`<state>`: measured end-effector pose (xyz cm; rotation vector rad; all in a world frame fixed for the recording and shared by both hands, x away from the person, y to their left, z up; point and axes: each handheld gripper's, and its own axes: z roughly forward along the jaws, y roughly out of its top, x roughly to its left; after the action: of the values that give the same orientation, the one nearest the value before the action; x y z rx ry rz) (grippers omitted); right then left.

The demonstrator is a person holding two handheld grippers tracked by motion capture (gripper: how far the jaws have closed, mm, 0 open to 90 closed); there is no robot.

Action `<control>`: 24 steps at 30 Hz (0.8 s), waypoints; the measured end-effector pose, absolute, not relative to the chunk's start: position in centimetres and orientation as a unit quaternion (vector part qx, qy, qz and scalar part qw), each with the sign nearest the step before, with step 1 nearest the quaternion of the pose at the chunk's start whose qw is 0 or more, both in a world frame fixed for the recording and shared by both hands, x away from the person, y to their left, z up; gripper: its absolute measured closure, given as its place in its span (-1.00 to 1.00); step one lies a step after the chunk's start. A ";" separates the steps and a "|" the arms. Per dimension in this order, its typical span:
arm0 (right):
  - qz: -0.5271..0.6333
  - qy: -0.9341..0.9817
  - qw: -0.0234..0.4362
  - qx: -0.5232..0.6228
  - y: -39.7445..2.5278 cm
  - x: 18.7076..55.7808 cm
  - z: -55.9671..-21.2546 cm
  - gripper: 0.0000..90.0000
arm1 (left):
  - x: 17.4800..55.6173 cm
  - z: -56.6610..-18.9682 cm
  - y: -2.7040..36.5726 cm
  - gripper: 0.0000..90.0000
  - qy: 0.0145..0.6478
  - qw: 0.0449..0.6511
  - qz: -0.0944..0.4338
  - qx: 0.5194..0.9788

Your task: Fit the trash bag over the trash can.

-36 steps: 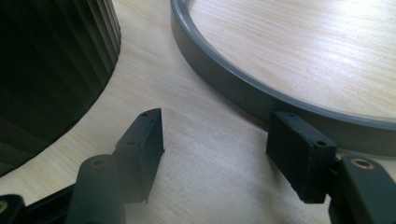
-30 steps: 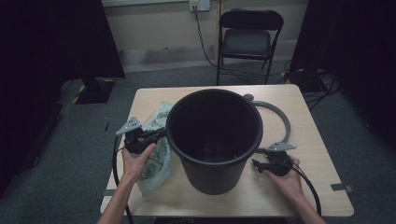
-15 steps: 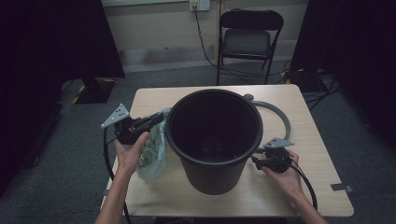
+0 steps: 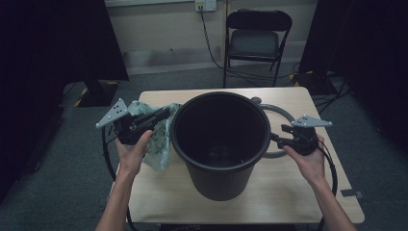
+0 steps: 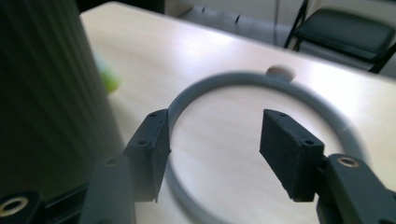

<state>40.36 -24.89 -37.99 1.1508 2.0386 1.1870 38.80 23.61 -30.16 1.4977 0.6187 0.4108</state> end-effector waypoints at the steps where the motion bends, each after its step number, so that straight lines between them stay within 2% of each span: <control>1: 0.438 0.749 0.260 0.423 -25.0 40.4 -37.4 -0.03 | 38.7 -29.8 23.5 0.96 0.269 0.671 0.185 0.666; 6: 0.462 0.735 0.262 0.423 -25.6 41.0 -35.0 0.07 | 38.9 -28.4 23.5 0.96 0.258 0.683 0.186 0.657; 14: 0.467 0.731 0.294 0.402 -24.5 41.4 -32.7 0.17 | 39.1 -26.9 22.8 0.96 0.248 0.696 0.187 0.647; 19: 0.485 0.724 0.299 0.388 -24.1 41.5 -30.5 0.22 | 38.9 -26.7 22.1 0.95 0.243 0.708 0.169 0.641; 24: 0.505 0.719 0.305 0.367 -22.8 40.9 -28.5 0.25 | 38.3 -26.0 21.0 0.95 0.228 0.704 0.177 0.649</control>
<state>40.88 -22.84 -28.50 0.9724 1.9046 1.3372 38.26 20.97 -26.03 1.4440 0.5075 0.3939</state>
